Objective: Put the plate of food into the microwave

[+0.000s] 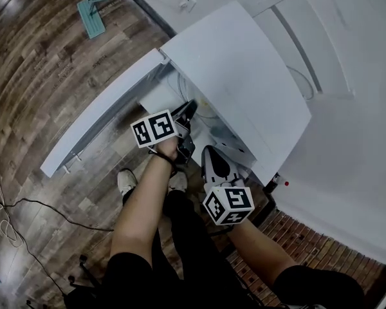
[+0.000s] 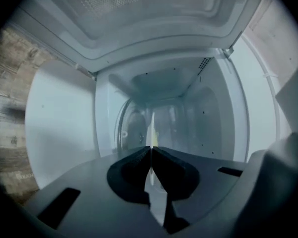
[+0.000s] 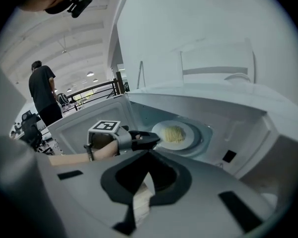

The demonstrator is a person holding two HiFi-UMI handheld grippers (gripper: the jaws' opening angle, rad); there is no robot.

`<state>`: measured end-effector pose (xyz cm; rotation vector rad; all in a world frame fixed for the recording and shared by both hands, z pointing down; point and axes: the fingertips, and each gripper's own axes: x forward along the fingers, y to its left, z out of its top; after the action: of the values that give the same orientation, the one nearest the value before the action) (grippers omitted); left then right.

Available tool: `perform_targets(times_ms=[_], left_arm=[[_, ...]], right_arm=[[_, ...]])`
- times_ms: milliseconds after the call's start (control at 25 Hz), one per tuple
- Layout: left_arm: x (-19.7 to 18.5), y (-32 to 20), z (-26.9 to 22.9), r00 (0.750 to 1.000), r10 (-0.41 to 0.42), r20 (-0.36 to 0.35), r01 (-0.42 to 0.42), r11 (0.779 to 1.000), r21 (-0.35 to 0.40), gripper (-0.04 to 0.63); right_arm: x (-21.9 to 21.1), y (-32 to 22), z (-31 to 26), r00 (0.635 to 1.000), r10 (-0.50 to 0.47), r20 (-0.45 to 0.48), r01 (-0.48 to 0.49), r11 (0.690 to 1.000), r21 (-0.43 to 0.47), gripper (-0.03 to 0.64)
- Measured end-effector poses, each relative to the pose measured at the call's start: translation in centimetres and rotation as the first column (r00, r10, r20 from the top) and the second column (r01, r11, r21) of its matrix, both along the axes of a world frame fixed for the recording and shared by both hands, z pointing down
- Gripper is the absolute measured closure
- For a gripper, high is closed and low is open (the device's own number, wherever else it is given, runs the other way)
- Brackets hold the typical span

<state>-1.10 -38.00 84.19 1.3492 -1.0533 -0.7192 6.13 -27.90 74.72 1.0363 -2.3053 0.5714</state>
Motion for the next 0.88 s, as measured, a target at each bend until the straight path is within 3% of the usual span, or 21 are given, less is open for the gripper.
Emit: perform_targets(times_ms=[200,480,600,680,720,800,880], left_arm=[[0.3,-2.0,0.6,0.999,0.003,0.033,-0.003,1.0,-0.018,0.583],[0.9,-3.5,1.3,0.988,0.038,0.149,-0.034,0.999,-0.036,0.583],[0.4,-3.8,1.3,0.965,0.04,0.258,-0.03,0.999,-0.045,0.581],[-0.1,-3.9,1.2,0.921,0.05,0.387,-0.028,0.998,-0.062,0.578],[-0.5,-3.9,1.1,0.883,0.056,0.466,-0.027,0.997,-0.069,0.564],[-1.1,-3.9,1.0,0.778,0.064,0.625,-0.022,0.997,-0.074,0.544],[-1.8,-3.9,1.2,0.643,0.07,0.762,-0.012,0.997,-0.081,0.514]], right_arm=[[0.5,0.3,-0.1,1.0,0.0,0.019,0.001,1.0,-0.026,0.607],[0.7,-0.4,0.1,0.999,-0.019,0.037,0.021,0.999,-0.035,0.607],[0.4,-0.5,0.1,0.999,-0.027,0.044,0.029,0.999,-0.04,0.607],[0.2,-0.6,0.1,0.998,-0.03,0.049,0.033,0.998,-0.045,0.607],[0.1,-0.5,0.1,0.998,-0.032,0.05,0.034,0.998,-0.047,0.607],[0.0,-0.5,0.2,0.998,-0.037,0.049,0.04,0.998,-0.05,0.607],[0.0,-0.6,0.3,0.998,-0.042,0.046,0.044,0.998,-0.051,0.607]])
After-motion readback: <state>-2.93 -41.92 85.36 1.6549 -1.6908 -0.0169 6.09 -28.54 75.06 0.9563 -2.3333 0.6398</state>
